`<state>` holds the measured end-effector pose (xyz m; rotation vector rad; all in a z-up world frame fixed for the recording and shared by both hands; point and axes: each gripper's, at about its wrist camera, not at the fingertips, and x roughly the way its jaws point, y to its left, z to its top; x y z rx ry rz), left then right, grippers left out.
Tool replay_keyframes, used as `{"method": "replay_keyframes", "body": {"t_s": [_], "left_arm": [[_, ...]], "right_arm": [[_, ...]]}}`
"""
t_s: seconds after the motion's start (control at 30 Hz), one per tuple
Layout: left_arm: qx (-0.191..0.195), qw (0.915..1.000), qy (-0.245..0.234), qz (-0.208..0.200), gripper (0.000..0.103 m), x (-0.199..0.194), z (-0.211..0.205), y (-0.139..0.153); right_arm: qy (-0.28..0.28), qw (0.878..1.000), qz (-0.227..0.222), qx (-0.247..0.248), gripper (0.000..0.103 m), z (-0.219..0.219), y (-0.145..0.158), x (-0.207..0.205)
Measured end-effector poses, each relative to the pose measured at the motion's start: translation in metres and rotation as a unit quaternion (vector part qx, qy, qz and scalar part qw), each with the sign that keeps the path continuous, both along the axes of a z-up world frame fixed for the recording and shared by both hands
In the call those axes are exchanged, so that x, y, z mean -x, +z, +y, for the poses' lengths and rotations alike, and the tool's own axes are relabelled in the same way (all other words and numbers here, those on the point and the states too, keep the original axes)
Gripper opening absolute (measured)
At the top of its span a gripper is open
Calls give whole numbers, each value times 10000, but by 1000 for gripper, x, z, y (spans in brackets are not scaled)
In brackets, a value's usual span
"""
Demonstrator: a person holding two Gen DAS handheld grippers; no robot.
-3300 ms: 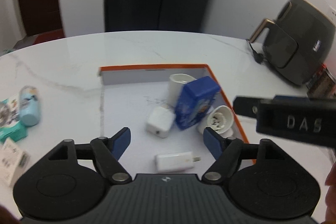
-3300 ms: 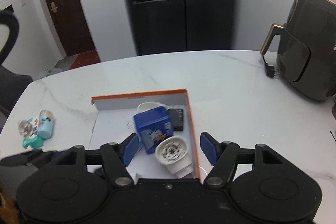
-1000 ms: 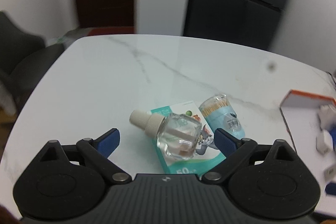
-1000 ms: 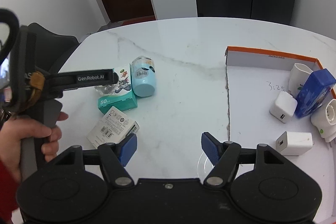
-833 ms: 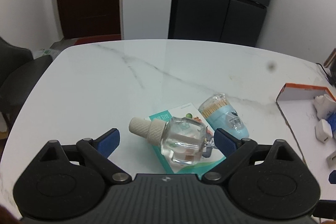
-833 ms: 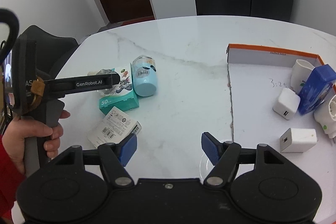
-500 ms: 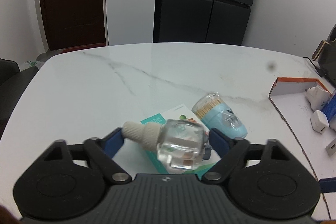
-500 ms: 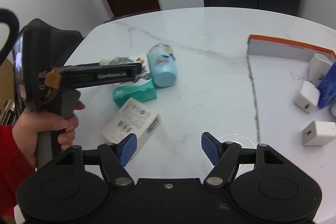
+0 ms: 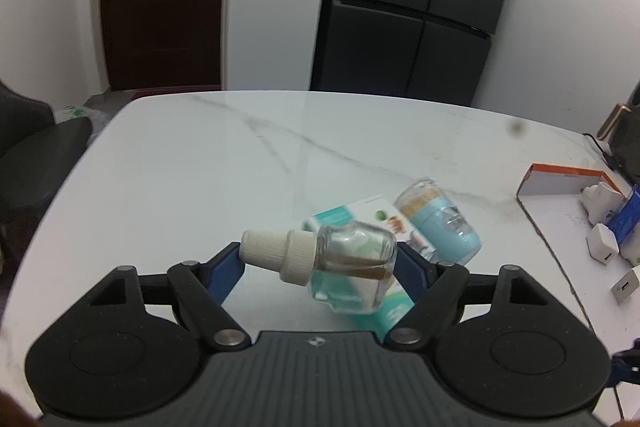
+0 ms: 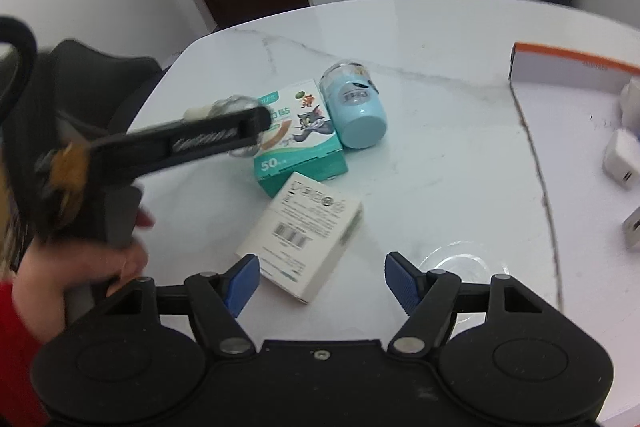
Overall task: Organize rigid objects
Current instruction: 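Lift the glass bottle with the left tool while the right tool grasps the white product box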
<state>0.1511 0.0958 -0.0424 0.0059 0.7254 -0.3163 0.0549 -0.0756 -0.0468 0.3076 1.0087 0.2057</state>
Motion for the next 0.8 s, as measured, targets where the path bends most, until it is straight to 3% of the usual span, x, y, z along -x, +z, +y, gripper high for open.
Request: {"method": "replay_keyframes", "body": {"t_s": [0.23, 0.37, 0.43, 0.47, 0.8], "left_arm": [[-123, 9984, 554, 28, 81, 18, 32, 9], [-203, 9961, 845, 167, 81, 25, 46, 12], [-212, 9948, 962, 241, 81, 27, 50, 13], [-243, 9941, 1020, 263, 81, 31, 53, 14], [-221, 9926, 1153, 302, 81, 55, 43, 23]], "right_arm": [[-566, 9975, 283, -311, 89, 25, -7, -19], [-695, 9964, 446, 200, 89, 49, -16, -31], [-604, 9966, 377, 409, 81, 56, -21, -33], [-549, 9966, 303, 532, 71, 58, -21, -33], [-133, 9945, -175, 1028, 70, 41, 4, -19]]}}
